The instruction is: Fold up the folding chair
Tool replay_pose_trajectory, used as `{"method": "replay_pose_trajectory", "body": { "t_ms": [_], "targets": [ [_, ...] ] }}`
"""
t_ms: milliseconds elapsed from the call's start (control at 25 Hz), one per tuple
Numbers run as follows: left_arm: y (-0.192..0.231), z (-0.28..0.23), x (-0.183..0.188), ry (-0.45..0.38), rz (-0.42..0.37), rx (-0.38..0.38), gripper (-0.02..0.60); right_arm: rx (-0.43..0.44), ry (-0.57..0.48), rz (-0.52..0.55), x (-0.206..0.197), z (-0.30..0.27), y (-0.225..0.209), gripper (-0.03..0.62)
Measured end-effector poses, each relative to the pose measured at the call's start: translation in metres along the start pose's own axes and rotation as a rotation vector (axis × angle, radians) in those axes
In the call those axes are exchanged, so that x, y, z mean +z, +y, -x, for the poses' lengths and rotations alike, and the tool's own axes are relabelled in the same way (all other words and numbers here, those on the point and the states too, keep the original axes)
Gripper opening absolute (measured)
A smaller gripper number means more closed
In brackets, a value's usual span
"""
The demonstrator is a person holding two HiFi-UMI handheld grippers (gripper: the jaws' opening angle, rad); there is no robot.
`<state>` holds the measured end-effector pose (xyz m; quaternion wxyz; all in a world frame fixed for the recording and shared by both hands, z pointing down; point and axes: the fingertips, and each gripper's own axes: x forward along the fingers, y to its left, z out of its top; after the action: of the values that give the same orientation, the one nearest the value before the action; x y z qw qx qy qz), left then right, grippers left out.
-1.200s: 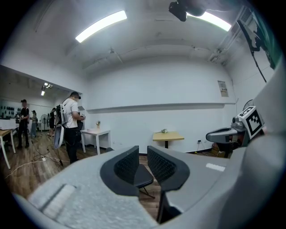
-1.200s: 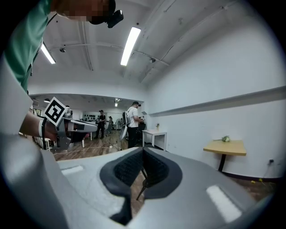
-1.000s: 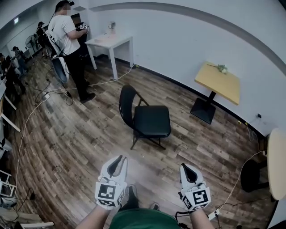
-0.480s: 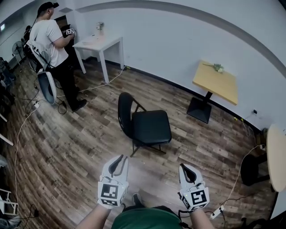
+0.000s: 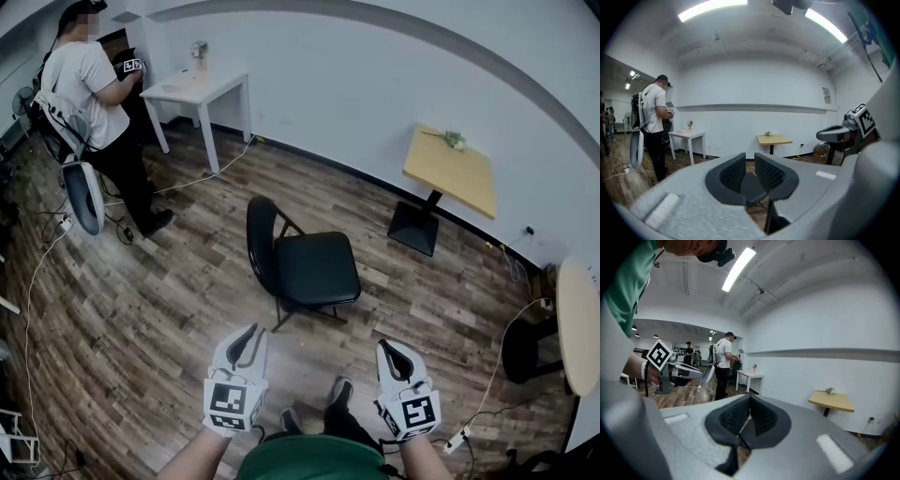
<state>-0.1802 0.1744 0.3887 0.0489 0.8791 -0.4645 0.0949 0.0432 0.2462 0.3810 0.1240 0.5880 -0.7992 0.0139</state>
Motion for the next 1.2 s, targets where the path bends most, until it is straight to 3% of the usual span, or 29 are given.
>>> {"method": "replay_pose_trajectory", "body": {
  "t_ms": [240,560,880,1200],
  "targets": [
    [0.001,-0.024,0.0,0.013,-0.02,0.009,0.067,0.018,0.01,-0.012,-0.011,-0.027,-0.025,0.003],
    [0.022,-0.072,0.005,0.043,-0.048,0.095,0.067,0.076,-0.004,-0.042,-0.017,-0.089,-0.07,0.003],
    [0.017,-0.155,0.001,0.106,0.095,0.14,0.064,0.146,0.022,-0.119,-0.035,-0.156,-0.141,0.003],
    [0.014,-0.213,0.012,0.141,0.107,0.213,0.064,0.209,0.04,-0.166,-0.047,-0.203,-0.2,0.003]
  ]
}}
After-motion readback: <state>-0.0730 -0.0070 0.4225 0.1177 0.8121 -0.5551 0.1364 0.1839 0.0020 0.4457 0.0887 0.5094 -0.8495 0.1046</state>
